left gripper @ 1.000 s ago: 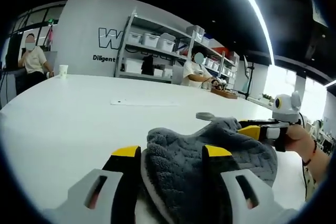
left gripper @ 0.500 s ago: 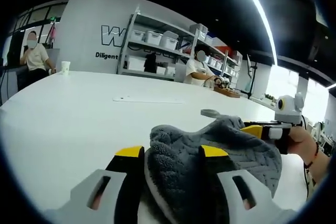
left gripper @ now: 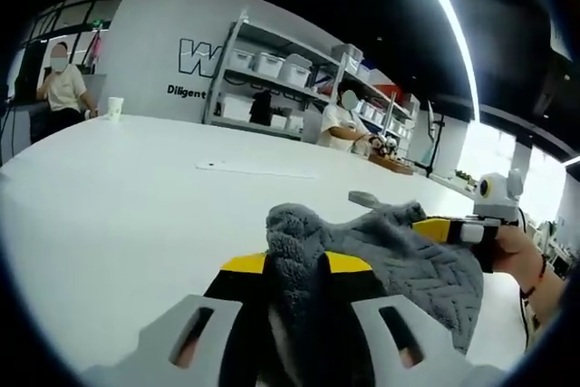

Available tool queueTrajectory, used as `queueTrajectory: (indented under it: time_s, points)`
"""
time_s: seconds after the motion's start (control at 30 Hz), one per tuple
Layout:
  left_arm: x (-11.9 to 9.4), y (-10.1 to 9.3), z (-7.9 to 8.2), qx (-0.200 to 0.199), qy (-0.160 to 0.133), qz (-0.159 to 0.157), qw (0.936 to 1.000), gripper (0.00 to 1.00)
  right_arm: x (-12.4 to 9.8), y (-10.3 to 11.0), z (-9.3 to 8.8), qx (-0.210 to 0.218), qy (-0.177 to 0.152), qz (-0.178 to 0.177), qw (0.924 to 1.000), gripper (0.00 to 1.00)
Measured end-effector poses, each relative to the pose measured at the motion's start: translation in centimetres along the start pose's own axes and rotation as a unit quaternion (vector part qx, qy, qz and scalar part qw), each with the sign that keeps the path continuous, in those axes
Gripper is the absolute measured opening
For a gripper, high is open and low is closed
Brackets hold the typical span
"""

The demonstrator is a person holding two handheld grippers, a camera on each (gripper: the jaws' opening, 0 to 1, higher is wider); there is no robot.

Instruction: Open the folded towel by lifting each exposed corner and separating the folded layers until the towel lies flat within the target outline without major curled edges

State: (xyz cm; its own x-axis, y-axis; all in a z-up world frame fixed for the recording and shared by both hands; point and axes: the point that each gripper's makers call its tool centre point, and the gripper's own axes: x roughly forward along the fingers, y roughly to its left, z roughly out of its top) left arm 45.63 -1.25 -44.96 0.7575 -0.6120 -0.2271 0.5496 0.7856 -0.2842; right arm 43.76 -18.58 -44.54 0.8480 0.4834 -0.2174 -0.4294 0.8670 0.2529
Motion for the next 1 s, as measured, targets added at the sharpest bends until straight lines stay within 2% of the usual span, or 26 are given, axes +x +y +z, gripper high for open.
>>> queueTrajectory:
  time_s: [0.37,0.43,0.73,1.0]
  points:
    - [-0.4,-0.1,0.3,-0.002,-0.020,0.001,0.9998,0.09,-0.3,0.2,0.6,-0.007,-0.009,-0.002,0.9999,0.07]
    - [-0.7,-0.4,0.7,-0.001,-0.031,-0.003,0.9995,0.07,-0.4,0.2,0.9,-0.009,-0.012,-0.004,0.9999,0.05]
    - [-1.0,-0.8,1.3,0.005,-0.042,-0.018,0.9989,0.05,-0.5,0.5,1.7,-0.012,-0.023,-0.003,0.9997,0.00]
    - [-1.3,-1.1,1.6,0.013,-0.044,-0.023,0.9987,0.04,-0.5,0.5,2.0,-0.019,-0.023,-0.004,0.9996,0.00]
